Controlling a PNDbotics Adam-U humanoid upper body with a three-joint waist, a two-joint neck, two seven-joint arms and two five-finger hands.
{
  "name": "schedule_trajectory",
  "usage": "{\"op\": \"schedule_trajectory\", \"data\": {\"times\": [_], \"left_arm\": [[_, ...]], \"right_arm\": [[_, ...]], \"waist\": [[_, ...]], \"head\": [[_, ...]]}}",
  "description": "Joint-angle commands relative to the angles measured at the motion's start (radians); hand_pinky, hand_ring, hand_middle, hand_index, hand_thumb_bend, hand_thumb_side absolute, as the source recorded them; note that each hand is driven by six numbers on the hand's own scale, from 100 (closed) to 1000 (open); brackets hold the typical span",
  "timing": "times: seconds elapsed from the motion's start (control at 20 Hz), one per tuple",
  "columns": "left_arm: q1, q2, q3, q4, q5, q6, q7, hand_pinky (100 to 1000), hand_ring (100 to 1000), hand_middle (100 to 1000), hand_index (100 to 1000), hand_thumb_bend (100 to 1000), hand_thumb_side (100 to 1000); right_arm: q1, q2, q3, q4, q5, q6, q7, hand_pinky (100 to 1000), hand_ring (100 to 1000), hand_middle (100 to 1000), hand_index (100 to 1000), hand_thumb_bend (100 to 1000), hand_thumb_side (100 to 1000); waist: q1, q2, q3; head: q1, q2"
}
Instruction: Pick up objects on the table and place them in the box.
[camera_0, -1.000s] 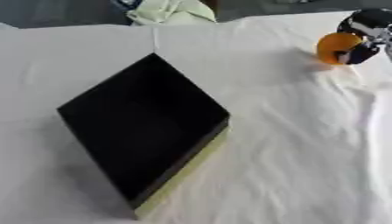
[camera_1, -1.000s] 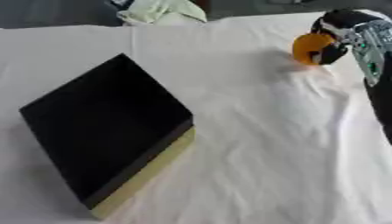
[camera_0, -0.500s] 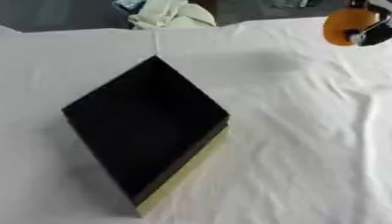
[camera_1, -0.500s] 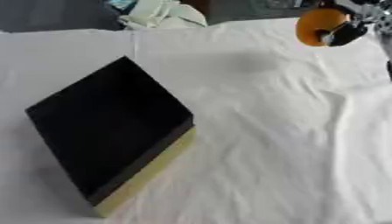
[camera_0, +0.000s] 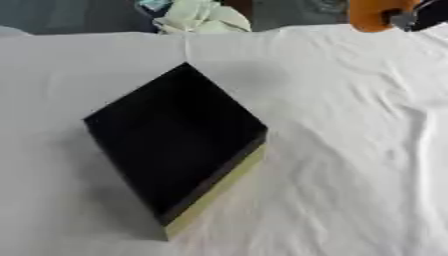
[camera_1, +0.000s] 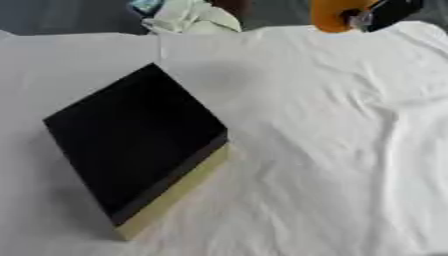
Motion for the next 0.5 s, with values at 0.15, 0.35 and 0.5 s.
{"op": "schedule_trajectory", "data": {"times": [0.15, 0.35, 0.5], "left_arm": [[-0.017, 0.033, -0.004, -0.023, -0.002, 0.001, 0.005, 439, 488, 624, 503, 128, 652], [-0.018, 0.031, -0.006, -0.026, -0.001, 0.002, 0.004, 439, 488, 624, 503, 129, 653], [-0.019, 0.030, -0.007, -0.028, 0.000, 0.003, 0.004, 439, 488, 624, 503, 130, 653]], "right_arm": [[-0.051, 0.017, 0.054, -0.154, -0.072, 0.010, 0.032, 459, 504, 503, 667, 100, 100], [-0.073, 0.084, 0.085, -0.207, -0.068, 0.037, 0.025, 457, 498, 503, 669, 100, 100], [-0.094, 0.158, 0.117, -0.218, -0.035, 0.057, 0.013, 458, 498, 503, 670, 100, 100]], "waist": [[-0.004, -0.029, 0.007], [-0.007, -0.030, 0.013], [-0.010, -0.031, 0.019]], "head": [[0.012, 0.017], [0.013, 0.016], [0.011, 0.015]]}}
